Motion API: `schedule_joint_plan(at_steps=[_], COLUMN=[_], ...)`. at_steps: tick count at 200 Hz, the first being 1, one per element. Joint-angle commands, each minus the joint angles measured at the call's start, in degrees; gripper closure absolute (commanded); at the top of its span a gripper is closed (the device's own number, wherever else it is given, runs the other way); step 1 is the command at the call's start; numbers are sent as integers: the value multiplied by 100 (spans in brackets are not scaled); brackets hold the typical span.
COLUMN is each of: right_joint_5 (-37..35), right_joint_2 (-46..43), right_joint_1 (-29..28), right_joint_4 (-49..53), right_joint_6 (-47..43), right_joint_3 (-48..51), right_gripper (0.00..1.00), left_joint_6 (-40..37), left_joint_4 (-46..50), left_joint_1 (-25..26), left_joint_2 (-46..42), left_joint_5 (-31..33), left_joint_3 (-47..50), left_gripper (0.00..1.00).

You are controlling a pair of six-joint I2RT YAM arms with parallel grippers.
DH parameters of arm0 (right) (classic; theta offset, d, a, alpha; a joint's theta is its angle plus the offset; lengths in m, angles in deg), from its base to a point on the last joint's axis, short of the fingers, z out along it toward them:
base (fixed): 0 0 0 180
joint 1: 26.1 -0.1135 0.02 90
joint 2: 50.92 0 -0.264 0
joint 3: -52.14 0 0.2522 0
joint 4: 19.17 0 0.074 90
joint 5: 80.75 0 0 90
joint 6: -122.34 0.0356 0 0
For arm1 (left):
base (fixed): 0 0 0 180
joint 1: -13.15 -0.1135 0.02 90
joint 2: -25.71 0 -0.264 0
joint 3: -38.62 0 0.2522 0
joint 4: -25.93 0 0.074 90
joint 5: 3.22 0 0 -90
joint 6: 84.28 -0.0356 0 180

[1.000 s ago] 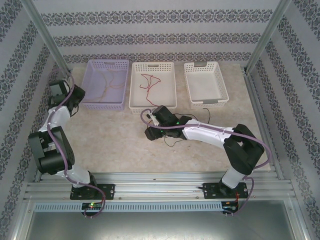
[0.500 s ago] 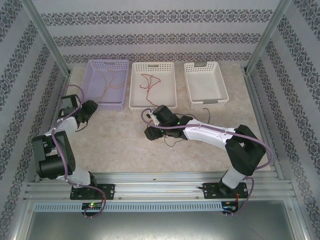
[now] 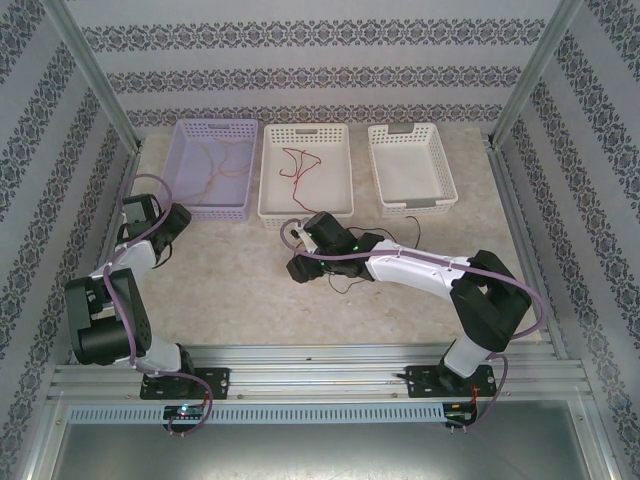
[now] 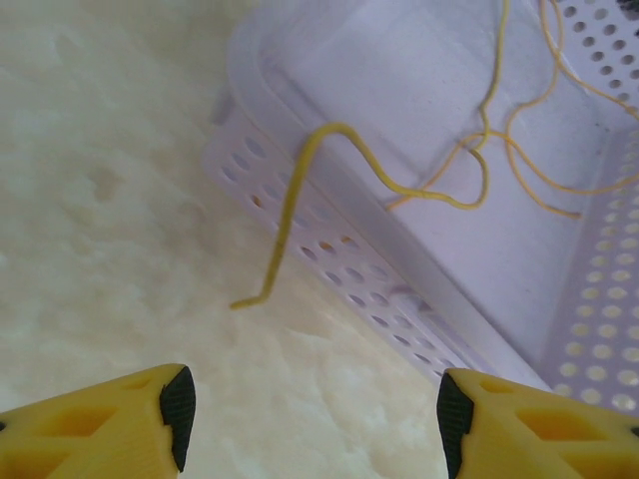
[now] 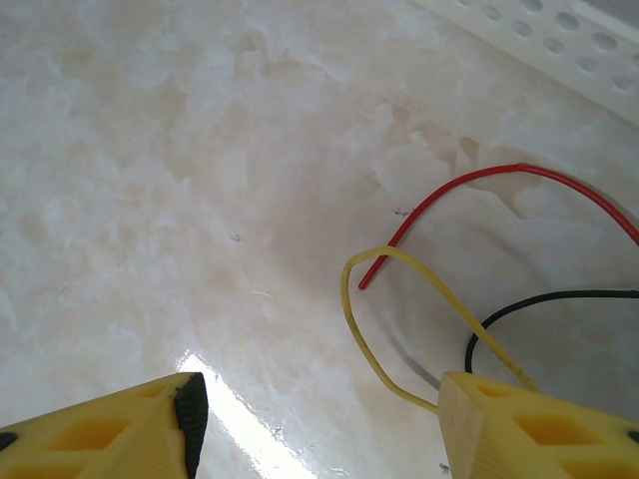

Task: Untangle the cables

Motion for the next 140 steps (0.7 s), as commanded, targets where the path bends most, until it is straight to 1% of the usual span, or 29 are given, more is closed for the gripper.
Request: schedule_joint_plan(at_steps=[1, 27, 54, 79, 109, 140], right_joint_5=[77, 59, 60, 50, 43, 51], right_joint_2=[-167, -188, -189, -196, -198, -162], right_joint_1=[-55, -64, -72, -82, -91, -97], right_joint_4=[-88, -87, -112, -100, -104, -100], right_joint_6=[42, 42, 60, 60, 51, 47], right_joint_3=[109, 127, 134, 133, 126, 107], right_gripper=[37, 37, 37, 37, 37, 37], left_joint_6=[-516, -673, -786, -819, -984, -1082], left_joint_4=[164, 155, 23, -116, -130, -170], left_joint_1=[31, 46, 56, 81, 243, 310], left_joint_2=[191, 329, 486, 607, 776, 957], left_joint_5=[435, 552, 539, 607, 792, 933], left_joint_3=[-267, -376, -393, -388, -556, -668], left_gripper=[34, 36, 42, 43, 45, 52])
